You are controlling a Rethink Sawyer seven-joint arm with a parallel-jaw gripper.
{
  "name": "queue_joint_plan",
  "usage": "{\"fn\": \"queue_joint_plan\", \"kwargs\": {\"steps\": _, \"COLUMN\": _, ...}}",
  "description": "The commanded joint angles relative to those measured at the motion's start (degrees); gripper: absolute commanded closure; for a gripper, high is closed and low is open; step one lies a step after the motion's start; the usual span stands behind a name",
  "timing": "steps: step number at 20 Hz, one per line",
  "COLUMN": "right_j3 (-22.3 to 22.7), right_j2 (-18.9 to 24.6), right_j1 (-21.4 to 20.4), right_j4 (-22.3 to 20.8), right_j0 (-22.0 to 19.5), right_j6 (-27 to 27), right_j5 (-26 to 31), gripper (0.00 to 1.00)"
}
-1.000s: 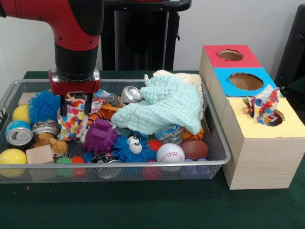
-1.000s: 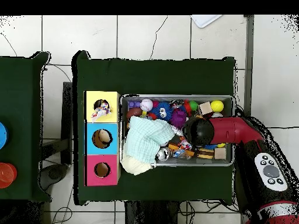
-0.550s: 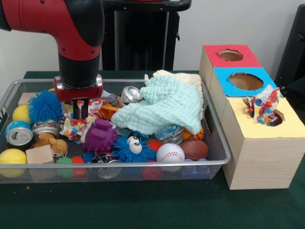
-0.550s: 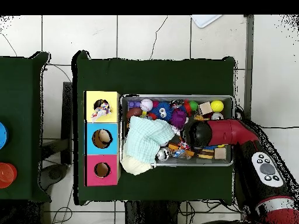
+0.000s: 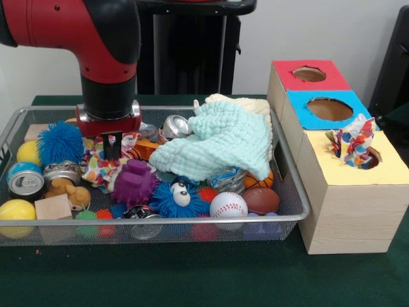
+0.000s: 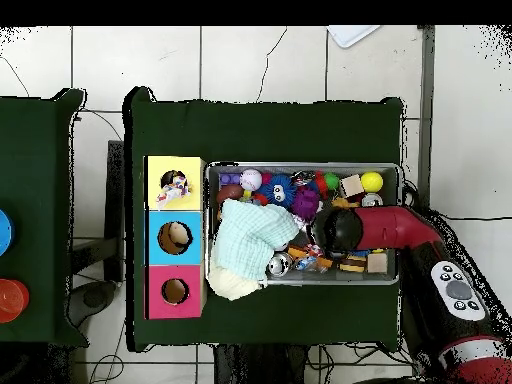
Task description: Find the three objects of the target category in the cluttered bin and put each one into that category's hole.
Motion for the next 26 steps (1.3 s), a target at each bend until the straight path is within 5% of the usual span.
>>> {"fn": "queue_joint_plan", "kwargs": {"steps": 1, "right_j3": 6.99, "right_j2": 3.95, "right_j1": -6.78, "right_j4": 3.21, "right_j0": 0.52, "right_j6": -7.41, "right_j5": 6.53, "gripper": 1.00}}
{"fn": "queue_joint_plan", "kwargs": {"steps": 6, "right_j3": 11.96, "right_j2": 4.54, "right_j1": -17.79, "right_j4": 8.04, "right_j0": 0.72, "right_j6": -9.56, "right_j5": 12.47, "gripper": 1.00}}
{"fn": "queue_joint_plan", "kwargs": {"steps": 9, "right_j3": 11.30, "right_j2": 4.47, "right_j1": -22.89, "right_j4": 10.50, "right_j0": 2.72, "right_j6": -11.27, "right_j5": 19.25, "gripper": 1.00}}
{"fn": "queue_joint_plan", "kwargs": {"steps": 14, "right_j3": 8.49, "right_j2": 4.58, "right_j1": -23.35, "right_j4": 11.46, "right_j0": 5.16, "right_j6": -10.06, "right_j5": 25.29, "gripper": 1.00}}
{"fn": "queue_joint_plan", "kwargs": {"steps": 22, "right_j3": 8.33, "right_j2": 7.23, "right_j1": -20.13, "right_j4": 14.11, "right_j0": 4.93, "right_j6": -7.86, "right_j5": 19.44, "gripper": 1.00}}
{"fn": "queue_joint_plan", "kwargs": {"steps": 23, "right_j3": 8.38, "right_j2": 7.49, "right_j1": -19.37, "right_j4": 13.40, "right_j0": 4.50, "right_j6": -8.30, "right_j5": 18.15, "gripper": 0.00}}
{"fn": "queue_joint_plan", "kwargs": {"steps": 26, "right_j3": 11.09, "right_j2": 7.95, "right_j1": -19.11, "right_j4": 11.47, "right_j0": 2.58, "right_j6": -8.83, "right_j5": 10.72, "gripper": 0.00}}
